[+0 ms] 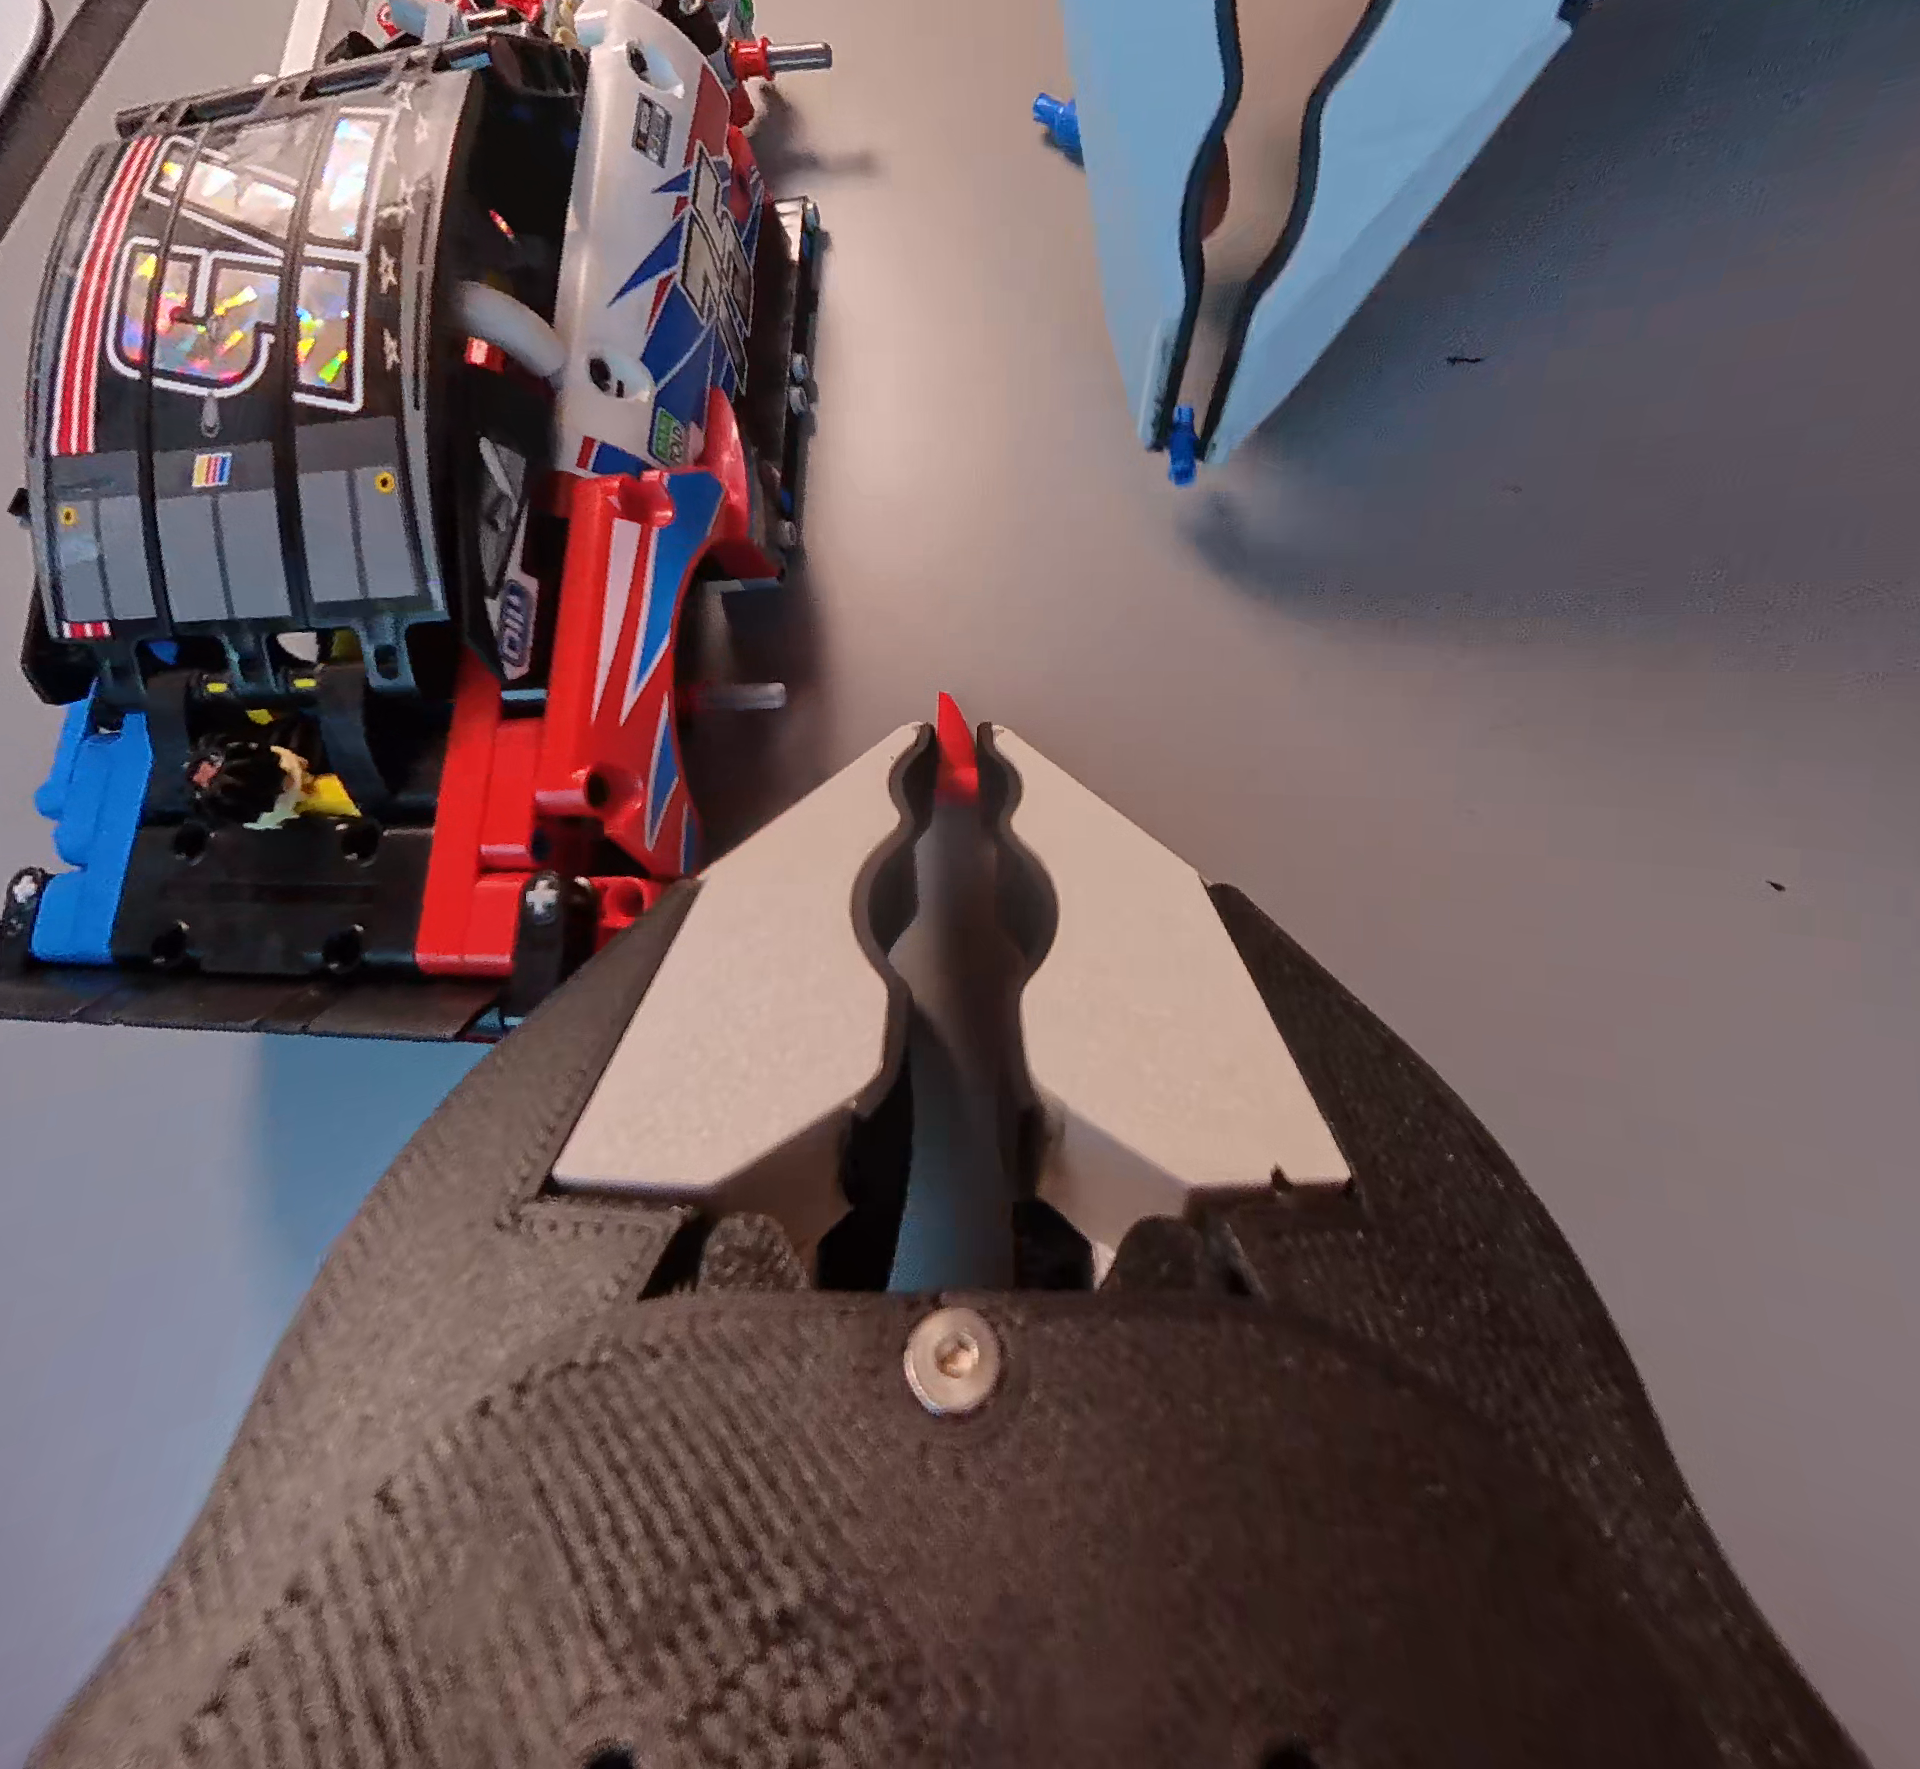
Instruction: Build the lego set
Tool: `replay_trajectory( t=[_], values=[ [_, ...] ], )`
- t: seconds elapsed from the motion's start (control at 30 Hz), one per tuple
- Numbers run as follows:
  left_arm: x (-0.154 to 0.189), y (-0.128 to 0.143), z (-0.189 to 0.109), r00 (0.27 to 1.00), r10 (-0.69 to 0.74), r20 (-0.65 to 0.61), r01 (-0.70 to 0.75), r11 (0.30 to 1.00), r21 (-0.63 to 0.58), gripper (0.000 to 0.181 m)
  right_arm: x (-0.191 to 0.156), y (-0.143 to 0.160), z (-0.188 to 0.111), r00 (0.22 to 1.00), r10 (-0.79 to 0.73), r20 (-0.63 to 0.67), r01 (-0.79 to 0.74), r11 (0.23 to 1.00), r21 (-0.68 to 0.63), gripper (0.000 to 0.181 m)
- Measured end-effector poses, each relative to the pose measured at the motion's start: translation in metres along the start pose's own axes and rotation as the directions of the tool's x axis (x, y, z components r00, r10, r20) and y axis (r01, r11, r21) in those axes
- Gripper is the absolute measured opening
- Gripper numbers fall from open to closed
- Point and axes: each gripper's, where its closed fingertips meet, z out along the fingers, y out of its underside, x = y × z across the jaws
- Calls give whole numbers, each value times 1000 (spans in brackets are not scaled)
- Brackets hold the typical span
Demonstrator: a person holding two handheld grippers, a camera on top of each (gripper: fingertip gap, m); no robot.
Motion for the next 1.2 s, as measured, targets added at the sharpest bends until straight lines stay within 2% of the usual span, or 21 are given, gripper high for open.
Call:
replay_trajectory(
  t=[0.03,0.3,0.37,0.43,0.5,0.6,0.73,0.8,0.97,1.1,1.2],
  values=[
    [-1,0,0,1000,4,8,-4,1000,-1,6,-4,-1,5,1000,6,8,-6,1000,-2,2],
    [-5,-4,-2,999,-41,16,40,999,32,5,6,9,8,994,99,-49,-101,993,-54,3],
    [-2,-10,-3,994,-103,-32,105,992,74,6,6,8,7,992,115,-44,-117,992,-42,4],
    [3,-19,-7,975,-187,-120,203,970,131,6,7,4,6,992,117,-47,-118,993,-16,16],
    [9,-33,-14,918,-297,-263,351,916,194,6,11,-6,1,994,86,-67,-84,996,40,25],
    [15,-55,-30,764,-405,-502,571,787,233,6,7,-37,-16,997,-12,-78,31,970,241,30],
    [18,-74,-54,529,-415,-740,755,629,187,5,5,-61,-30,990,-64,-126,107,920,378,30],
    [19,-81,-61,422,-403,-812,810,569,140,5,8,-69,-35,984,-72,-164,136,896,423,26],
    [25,-89,-69,281,-372,-885,862,502,62,4,4,-80,-46,973,-106,-204,194,851,488,4],
    [25,-92,-71,237,-365,-900,878,478,38,4,3,-82,-48,979,-94,-180,175,843,508,3],
    [19,-92,-73,249,-364,-898,888,456,62,5,6,-81,-49,994,-27,-110,81,844,530,0]
  ],
)
